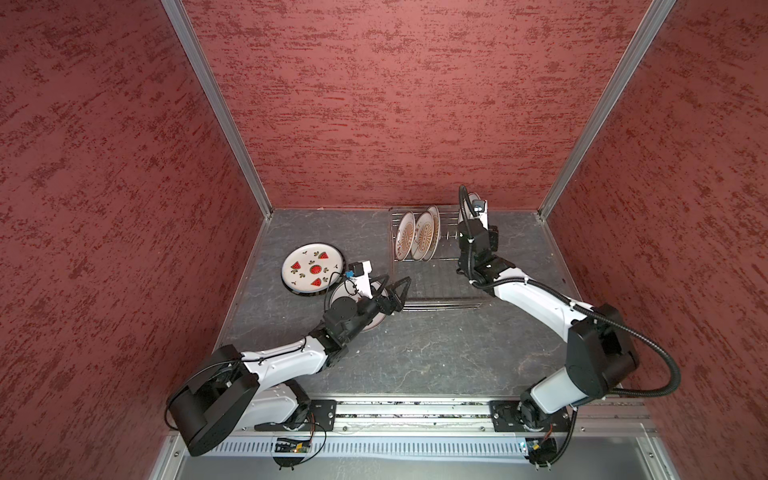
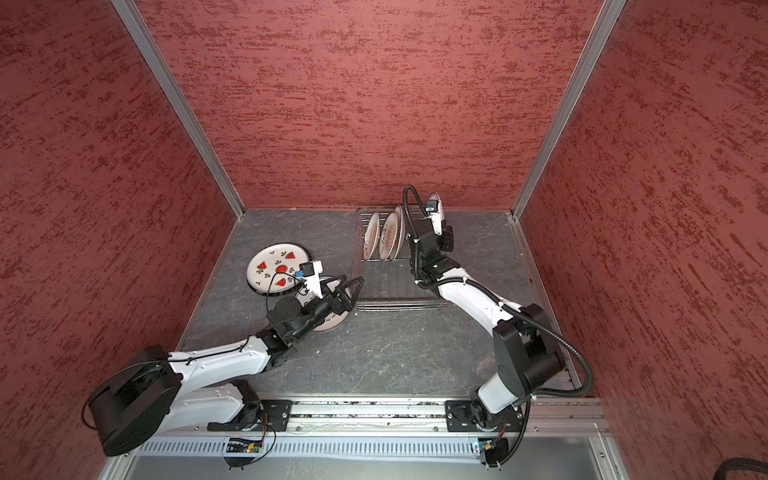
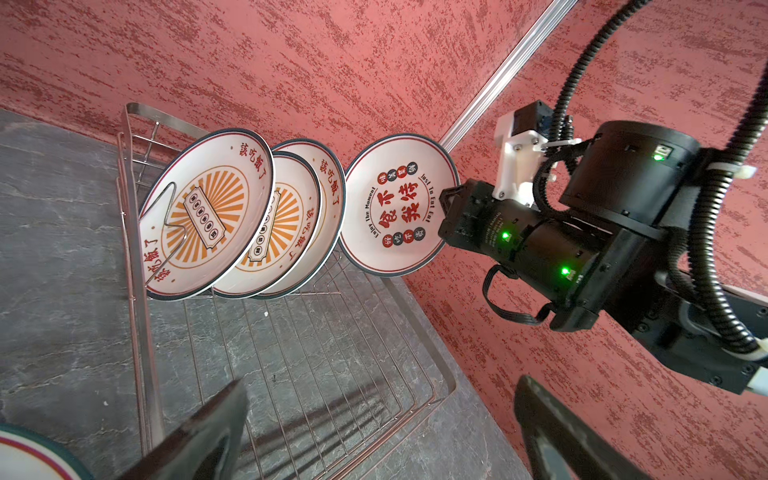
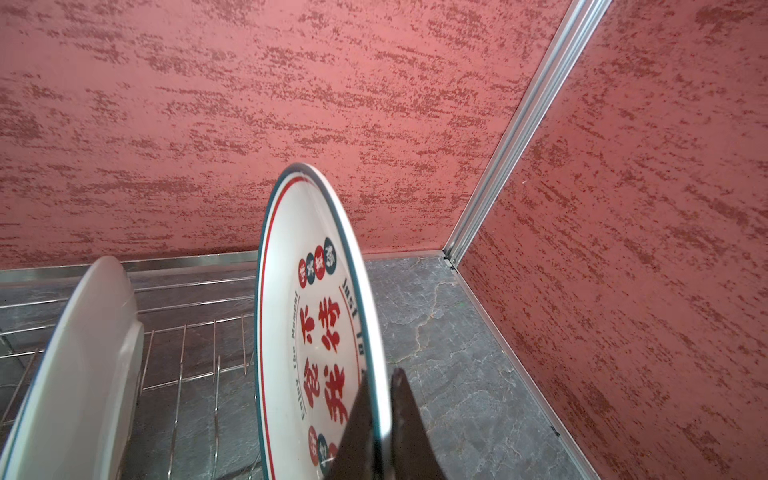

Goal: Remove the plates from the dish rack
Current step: 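Lift the red-lettered plate up out of the rack with the right gripper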

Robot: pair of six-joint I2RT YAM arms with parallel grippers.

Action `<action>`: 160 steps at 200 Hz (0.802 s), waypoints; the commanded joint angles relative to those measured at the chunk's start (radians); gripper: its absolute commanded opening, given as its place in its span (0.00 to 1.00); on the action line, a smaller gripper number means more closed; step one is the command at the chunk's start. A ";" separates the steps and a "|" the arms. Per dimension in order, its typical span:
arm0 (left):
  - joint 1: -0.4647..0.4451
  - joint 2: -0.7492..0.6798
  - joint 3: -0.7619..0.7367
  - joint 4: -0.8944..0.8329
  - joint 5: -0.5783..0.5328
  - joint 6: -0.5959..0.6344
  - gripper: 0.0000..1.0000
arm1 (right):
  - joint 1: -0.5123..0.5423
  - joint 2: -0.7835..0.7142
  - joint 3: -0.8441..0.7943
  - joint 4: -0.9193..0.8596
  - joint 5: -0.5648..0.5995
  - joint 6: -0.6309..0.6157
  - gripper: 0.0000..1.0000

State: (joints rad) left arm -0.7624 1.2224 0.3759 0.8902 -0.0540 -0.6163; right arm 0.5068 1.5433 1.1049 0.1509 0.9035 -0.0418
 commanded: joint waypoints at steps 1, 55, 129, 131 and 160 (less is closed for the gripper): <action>0.002 -0.018 -0.008 0.032 -0.003 -0.012 0.99 | 0.010 -0.084 -0.036 0.128 0.004 0.003 0.01; 0.018 -0.020 -0.061 0.144 0.007 -0.044 0.99 | 0.009 -0.267 -0.193 0.159 -0.134 0.116 0.00; 0.026 -0.138 -0.117 0.156 0.120 0.010 0.99 | -0.036 -0.573 -0.412 0.104 -0.506 0.363 0.00; 0.026 -0.145 -0.117 0.151 0.120 0.012 0.99 | -0.038 -0.579 -0.418 0.104 -0.517 0.370 0.00; 0.025 -0.244 -0.109 0.011 0.141 0.044 0.99 | -0.060 -0.645 -0.503 0.147 -0.649 0.455 0.00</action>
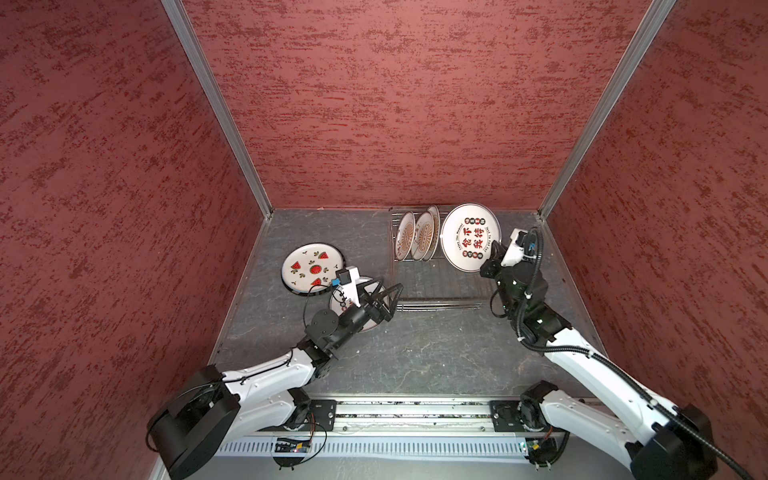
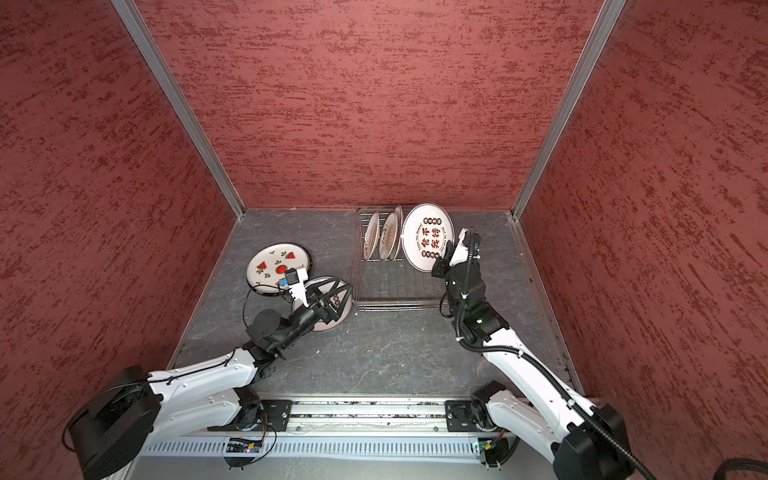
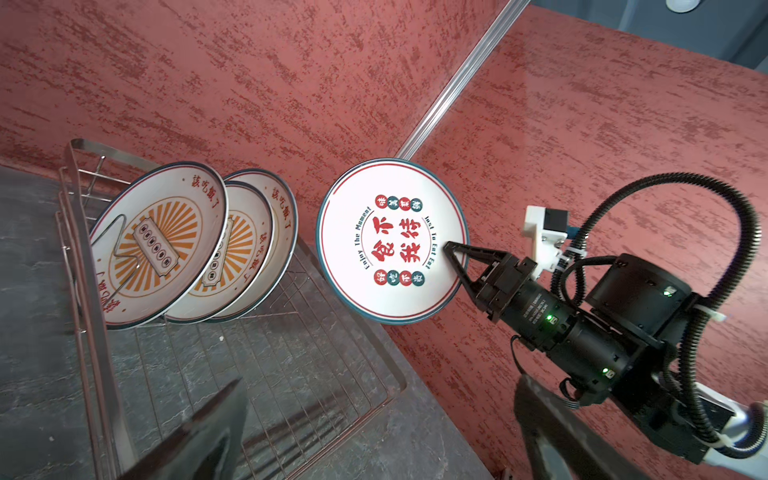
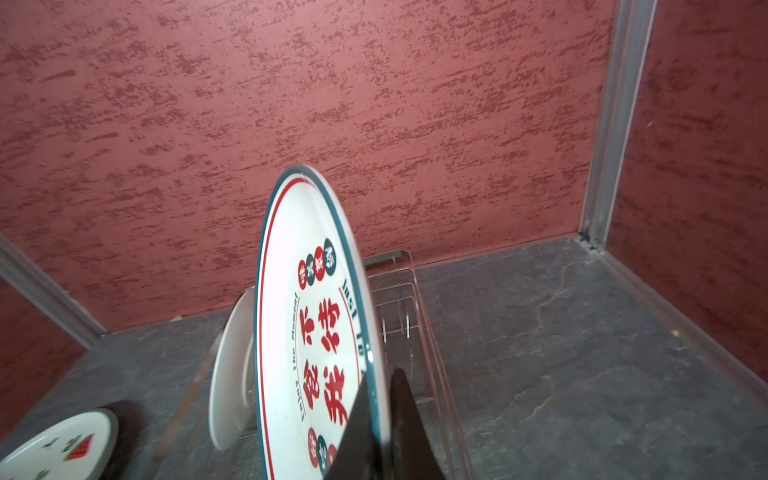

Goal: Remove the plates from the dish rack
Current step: 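Lift the red-lettered plate up out of the rack with the right gripper, then carry the plate toward the left gripper while the left gripper reaches to its rim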

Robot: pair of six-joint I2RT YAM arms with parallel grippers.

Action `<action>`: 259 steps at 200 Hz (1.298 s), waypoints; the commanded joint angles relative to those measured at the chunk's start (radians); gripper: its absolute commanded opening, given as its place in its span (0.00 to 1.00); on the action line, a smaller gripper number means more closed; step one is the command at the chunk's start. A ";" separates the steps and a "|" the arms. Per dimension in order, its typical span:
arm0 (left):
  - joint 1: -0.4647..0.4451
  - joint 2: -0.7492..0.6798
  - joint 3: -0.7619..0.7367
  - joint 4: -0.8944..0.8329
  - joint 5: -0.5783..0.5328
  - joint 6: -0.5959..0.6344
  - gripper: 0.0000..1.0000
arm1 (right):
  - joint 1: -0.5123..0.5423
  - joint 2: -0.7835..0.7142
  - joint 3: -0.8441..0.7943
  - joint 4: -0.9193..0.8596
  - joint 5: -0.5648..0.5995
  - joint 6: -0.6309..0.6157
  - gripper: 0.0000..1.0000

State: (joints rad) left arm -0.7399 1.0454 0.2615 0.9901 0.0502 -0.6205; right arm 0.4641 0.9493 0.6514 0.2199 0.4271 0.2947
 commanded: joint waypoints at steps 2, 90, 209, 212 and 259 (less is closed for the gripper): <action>0.002 -0.073 0.005 -0.093 0.036 0.050 0.99 | -0.018 -0.056 -0.055 0.080 -0.179 0.124 0.00; 0.002 -0.141 -0.040 -0.064 0.094 -0.009 0.99 | -0.050 -0.240 -0.209 0.223 -0.526 0.296 0.00; -0.045 0.059 0.059 0.002 0.119 -0.003 0.99 | -0.066 -0.286 -0.392 0.547 -0.719 0.313 0.00; -0.045 0.062 0.058 0.002 0.118 -0.003 0.99 | -0.065 -0.285 -0.395 0.557 -0.726 0.313 0.00; -0.050 0.081 0.070 -0.005 0.091 -0.025 0.78 | -0.066 -0.257 -0.423 0.648 -0.775 0.300 0.00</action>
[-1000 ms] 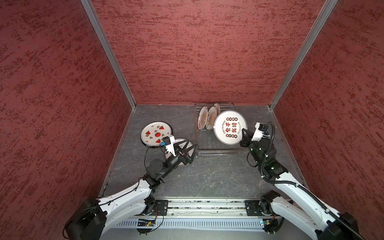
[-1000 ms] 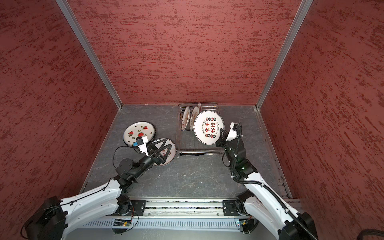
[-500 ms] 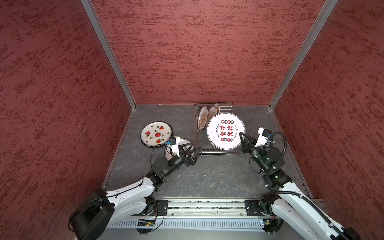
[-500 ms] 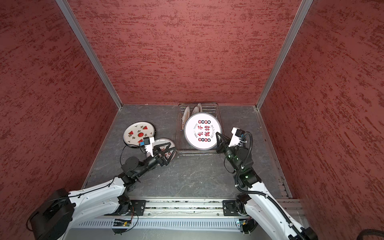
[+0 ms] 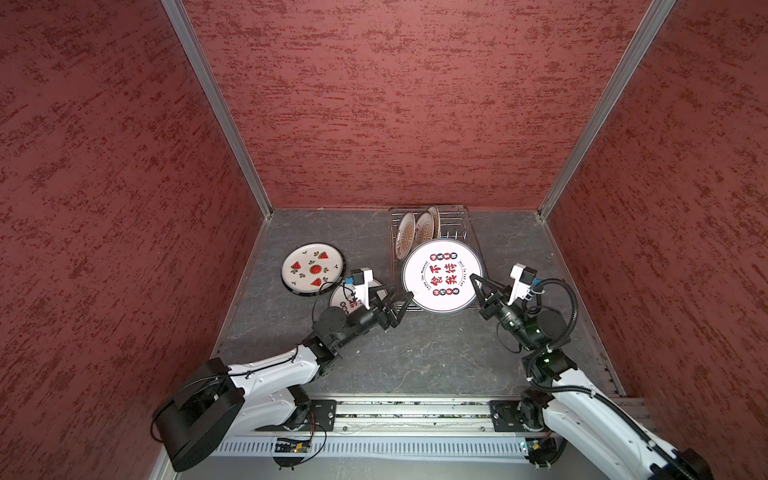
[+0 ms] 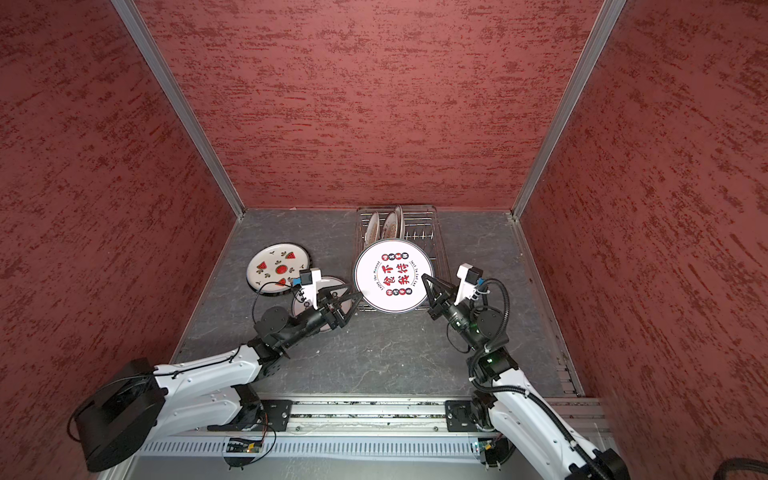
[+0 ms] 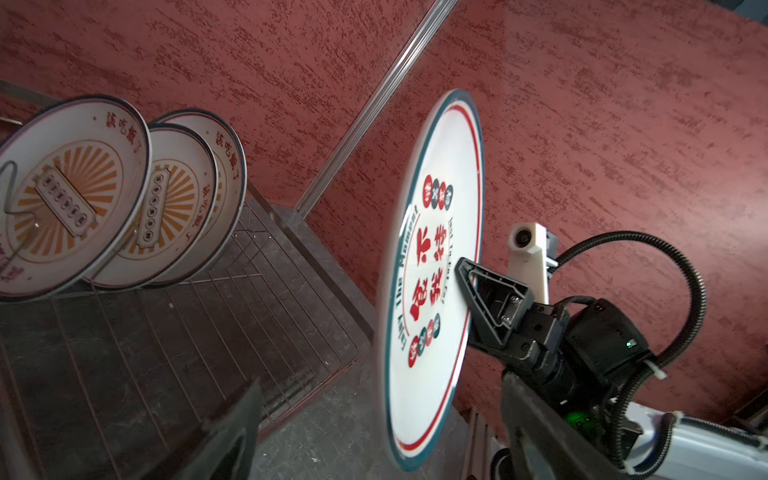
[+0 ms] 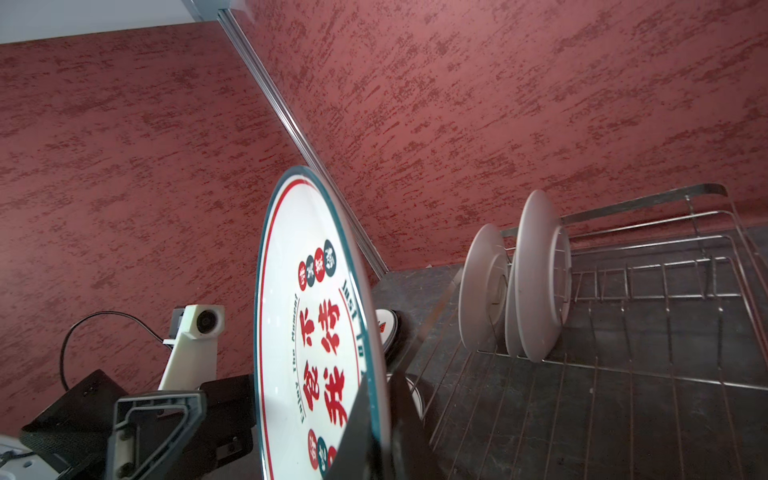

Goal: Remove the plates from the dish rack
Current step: 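Carry the plate toward the left gripper while the left gripper reaches to its rim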

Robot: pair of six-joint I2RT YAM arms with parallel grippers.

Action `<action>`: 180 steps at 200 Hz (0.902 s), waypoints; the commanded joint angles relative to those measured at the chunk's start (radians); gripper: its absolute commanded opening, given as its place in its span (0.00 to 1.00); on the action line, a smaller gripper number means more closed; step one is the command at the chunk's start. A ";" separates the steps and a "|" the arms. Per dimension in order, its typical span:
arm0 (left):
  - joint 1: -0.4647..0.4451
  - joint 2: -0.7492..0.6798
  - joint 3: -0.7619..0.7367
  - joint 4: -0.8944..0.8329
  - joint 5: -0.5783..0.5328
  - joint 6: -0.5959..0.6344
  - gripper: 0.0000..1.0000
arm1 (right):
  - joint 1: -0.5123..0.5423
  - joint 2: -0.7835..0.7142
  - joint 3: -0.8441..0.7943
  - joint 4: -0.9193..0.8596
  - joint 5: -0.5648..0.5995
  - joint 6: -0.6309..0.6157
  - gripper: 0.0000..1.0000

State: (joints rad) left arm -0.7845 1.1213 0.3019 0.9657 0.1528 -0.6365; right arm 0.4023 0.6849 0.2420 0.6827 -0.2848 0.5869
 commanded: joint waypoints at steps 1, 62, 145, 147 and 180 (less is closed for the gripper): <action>-0.005 0.006 0.030 0.019 -0.012 -0.009 0.78 | -0.004 0.009 -0.015 0.186 -0.064 0.008 0.00; -0.012 0.035 0.061 -0.004 -0.005 -0.018 0.50 | -0.003 0.030 -0.029 0.223 -0.083 -0.005 0.00; -0.015 0.022 0.101 -0.078 0.047 -0.007 0.12 | -0.003 0.043 -0.010 0.176 -0.056 -0.035 0.00; -0.015 0.020 0.100 -0.080 0.047 -0.006 0.11 | -0.003 0.044 -0.008 0.176 -0.056 -0.035 0.00; -0.015 0.012 0.103 -0.088 0.052 -0.012 0.02 | -0.003 0.069 0.002 0.188 -0.070 -0.029 0.00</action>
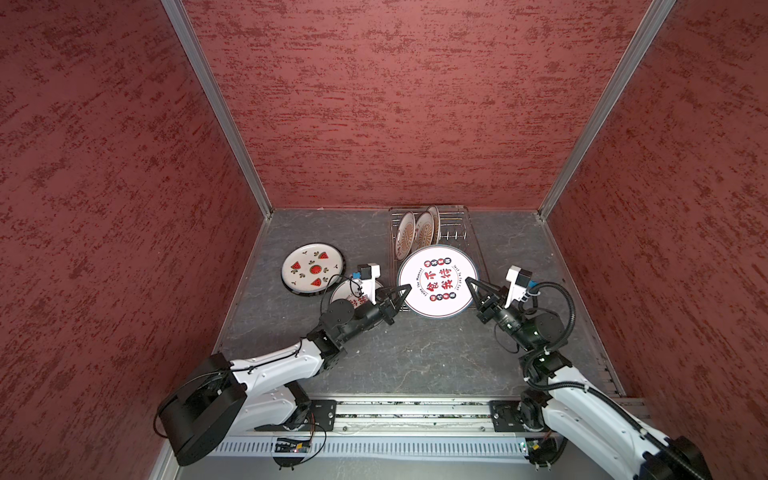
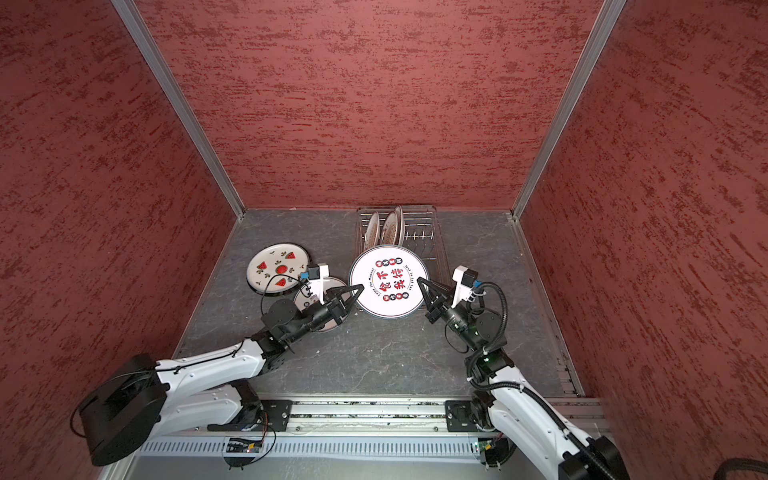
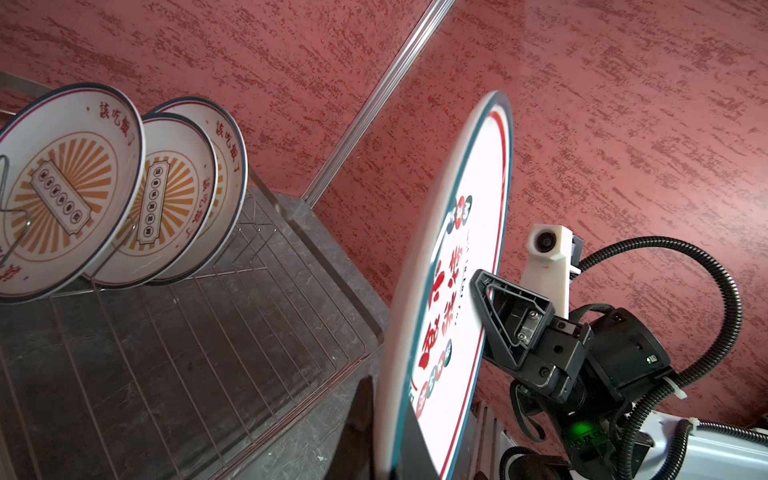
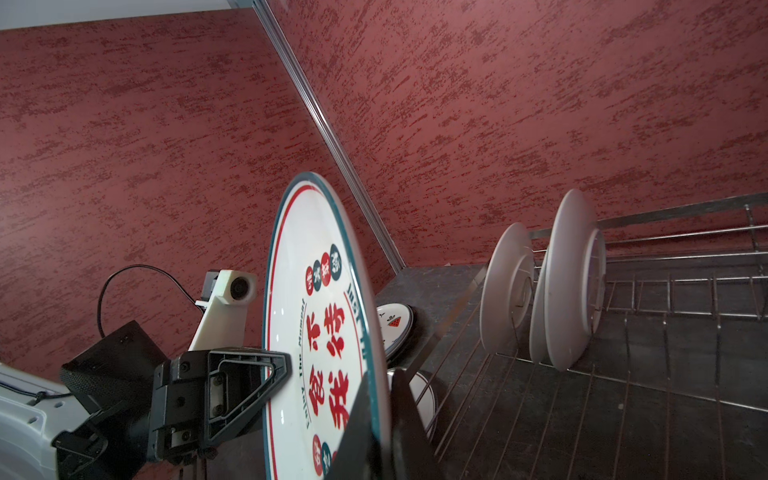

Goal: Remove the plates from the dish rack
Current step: 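Carry the plate toward the left gripper while the left gripper reaches to its rim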

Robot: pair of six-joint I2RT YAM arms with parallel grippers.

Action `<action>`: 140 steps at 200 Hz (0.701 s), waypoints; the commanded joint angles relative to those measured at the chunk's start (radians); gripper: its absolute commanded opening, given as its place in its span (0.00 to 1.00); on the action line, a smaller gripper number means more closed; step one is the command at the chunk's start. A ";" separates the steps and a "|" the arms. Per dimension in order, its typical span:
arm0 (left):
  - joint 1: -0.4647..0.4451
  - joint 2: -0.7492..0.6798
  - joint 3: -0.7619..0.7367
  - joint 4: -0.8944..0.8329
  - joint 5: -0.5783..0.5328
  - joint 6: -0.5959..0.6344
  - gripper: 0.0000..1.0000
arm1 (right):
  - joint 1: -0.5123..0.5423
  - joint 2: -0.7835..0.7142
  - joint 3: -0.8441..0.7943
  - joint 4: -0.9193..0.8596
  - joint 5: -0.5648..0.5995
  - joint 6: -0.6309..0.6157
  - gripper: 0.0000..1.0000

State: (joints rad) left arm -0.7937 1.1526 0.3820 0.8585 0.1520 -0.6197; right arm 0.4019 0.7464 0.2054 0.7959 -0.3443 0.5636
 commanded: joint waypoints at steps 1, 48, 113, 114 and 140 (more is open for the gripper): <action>-0.006 -0.019 0.024 0.018 0.053 -0.029 0.02 | -0.003 0.009 0.041 0.075 -0.011 -0.005 0.00; -0.001 -0.023 0.008 0.046 0.043 -0.058 0.00 | -0.003 0.057 0.055 0.086 -0.037 0.002 0.09; 0.028 -0.030 -0.043 0.123 0.014 -0.109 0.00 | -0.003 0.077 0.066 0.077 -0.064 0.005 0.85; 0.029 -0.030 -0.045 0.125 0.014 -0.110 0.00 | -0.003 0.076 0.067 0.074 -0.063 0.007 0.87; 0.052 -0.040 -0.067 0.150 0.018 -0.131 0.00 | -0.003 0.058 0.073 0.031 -0.044 0.009 0.99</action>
State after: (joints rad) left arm -0.7601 1.1465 0.3283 0.8921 0.1593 -0.7132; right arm 0.4019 0.8234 0.2413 0.8318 -0.3847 0.5686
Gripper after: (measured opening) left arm 0.093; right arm 0.984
